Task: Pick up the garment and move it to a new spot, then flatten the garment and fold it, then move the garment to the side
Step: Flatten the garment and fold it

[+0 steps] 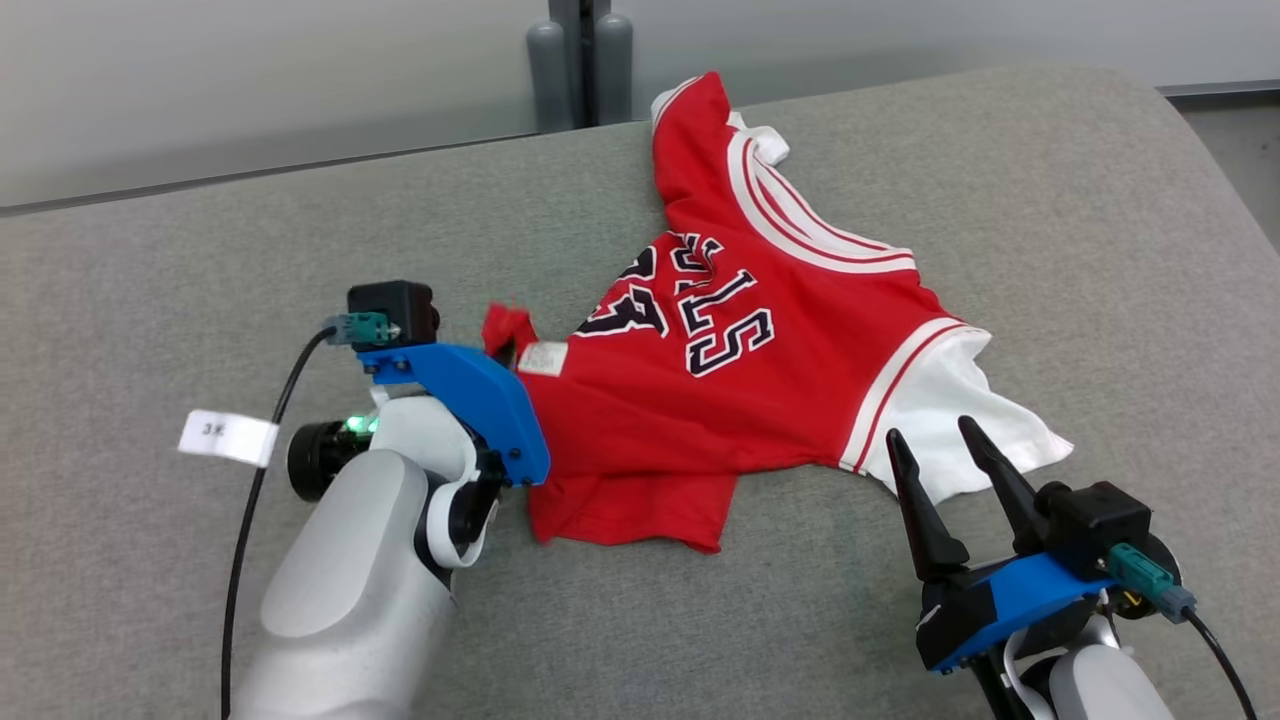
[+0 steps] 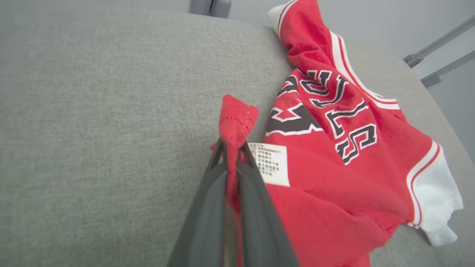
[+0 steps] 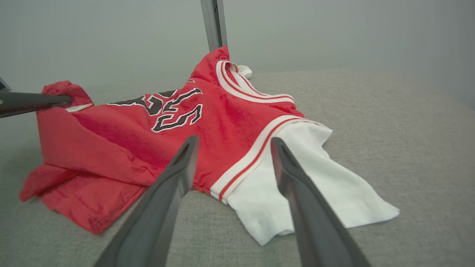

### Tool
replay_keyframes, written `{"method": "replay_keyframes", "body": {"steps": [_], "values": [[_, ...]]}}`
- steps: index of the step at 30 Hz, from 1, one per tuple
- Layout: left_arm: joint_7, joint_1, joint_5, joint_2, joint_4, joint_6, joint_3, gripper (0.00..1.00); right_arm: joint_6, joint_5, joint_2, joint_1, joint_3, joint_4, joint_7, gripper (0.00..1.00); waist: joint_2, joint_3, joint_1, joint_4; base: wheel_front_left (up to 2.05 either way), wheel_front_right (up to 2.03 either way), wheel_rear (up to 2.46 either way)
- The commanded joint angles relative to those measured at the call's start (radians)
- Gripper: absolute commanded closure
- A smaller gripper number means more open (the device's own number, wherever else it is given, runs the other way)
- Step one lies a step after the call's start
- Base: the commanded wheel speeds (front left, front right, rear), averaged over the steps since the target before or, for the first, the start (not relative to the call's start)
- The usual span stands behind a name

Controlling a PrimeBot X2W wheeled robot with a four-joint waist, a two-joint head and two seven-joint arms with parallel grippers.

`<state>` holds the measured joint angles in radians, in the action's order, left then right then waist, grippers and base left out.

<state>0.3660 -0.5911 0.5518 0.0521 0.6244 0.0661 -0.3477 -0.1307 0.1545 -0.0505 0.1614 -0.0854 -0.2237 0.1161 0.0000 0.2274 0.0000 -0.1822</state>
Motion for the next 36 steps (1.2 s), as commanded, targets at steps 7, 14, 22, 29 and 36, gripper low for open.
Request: {"method": "replay_keyframes", "body": {"steps": [7, 14, 22, 29, 36], "values": [[-0.356, -0.020, 0.005, -0.001, -0.119, -0.022, 0.028, 1.00, 0.000, 0.001, 0.000, 0.012, 0.016, 0.001, 0.009, 0.00, 0.0000, -0.005, 0.0000, 0.060, 0.00, 0.00, 0.00], [-0.607, 0.106, -0.002, -0.001, -0.293, -0.027, 0.010, 1.00, 0.000, -0.003, 0.000, -0.016, 0.053, 0.010, 0.003, 0.00, 0.0000, -0.031, 0.0000, 0.141, 0.00, 0.00, 0.00], [-0.559, 0.440, 0.098, -0.001, -0.351, -0.015, -0.122, 1.00, 0.000, 0.005, 0.000, -0.035, 0.065, 0.031, -0.009, 0.00, 0.0000, -0.044, 0.0000, 0.216, 0.00, 0.00, 0.00], [-0.575, 0.548, 0.222, -0.001, -0.350, 0.048, -0.107, 0.00, 0.000, -0.002, 0.000, -0.028, 0.069, 0.049, -0.025, 0.00, 0.0000, -0.042, 0.0000, 0.252, 0.00, 0.00, 0.00], [-0.618, 0.540, 0.224, 0.040, -0.384, 0.080, -0.021, 0.00, 0.000, -0.002, -0.001, -0.039, 0.077, 0.052, -0.031, 0.00, 0.0000, -0.064, 0.0000, 0.243, 0.00, 0.00, 0.00]]}}
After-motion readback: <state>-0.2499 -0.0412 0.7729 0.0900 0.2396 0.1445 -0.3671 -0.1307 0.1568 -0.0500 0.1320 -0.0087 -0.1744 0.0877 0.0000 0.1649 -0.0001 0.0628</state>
